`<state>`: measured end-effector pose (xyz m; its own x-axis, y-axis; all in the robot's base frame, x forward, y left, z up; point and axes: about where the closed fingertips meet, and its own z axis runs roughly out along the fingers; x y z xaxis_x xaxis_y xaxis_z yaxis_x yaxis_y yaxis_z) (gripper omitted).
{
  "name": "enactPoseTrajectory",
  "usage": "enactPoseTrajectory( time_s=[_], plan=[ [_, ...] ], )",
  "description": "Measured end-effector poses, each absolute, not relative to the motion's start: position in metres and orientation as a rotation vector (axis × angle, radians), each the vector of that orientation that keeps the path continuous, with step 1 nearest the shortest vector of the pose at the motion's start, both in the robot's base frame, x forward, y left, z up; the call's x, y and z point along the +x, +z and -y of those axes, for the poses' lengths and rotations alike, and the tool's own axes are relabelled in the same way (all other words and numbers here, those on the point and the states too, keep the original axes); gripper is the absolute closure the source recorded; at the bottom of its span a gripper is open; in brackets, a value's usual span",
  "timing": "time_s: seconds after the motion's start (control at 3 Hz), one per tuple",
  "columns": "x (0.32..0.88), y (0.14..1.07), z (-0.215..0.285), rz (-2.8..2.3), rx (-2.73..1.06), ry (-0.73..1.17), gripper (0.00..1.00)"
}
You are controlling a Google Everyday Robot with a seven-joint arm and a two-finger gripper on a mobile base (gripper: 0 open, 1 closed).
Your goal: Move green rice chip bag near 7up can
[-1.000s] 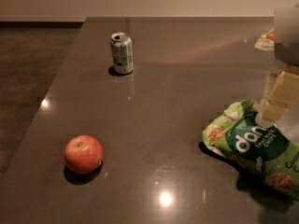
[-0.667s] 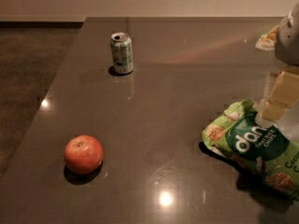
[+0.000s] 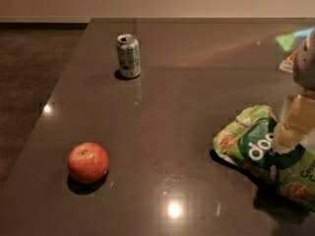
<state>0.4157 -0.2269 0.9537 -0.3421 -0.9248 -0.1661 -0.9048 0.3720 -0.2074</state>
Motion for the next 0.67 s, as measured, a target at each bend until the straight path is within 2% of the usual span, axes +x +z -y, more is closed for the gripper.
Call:
enactPoseTrajectory(
  time_s=[0.67],
  plan=[
    [0.381,0.913,0.240,-2.585,-1.485,-0.076,0.00]
  ],
)
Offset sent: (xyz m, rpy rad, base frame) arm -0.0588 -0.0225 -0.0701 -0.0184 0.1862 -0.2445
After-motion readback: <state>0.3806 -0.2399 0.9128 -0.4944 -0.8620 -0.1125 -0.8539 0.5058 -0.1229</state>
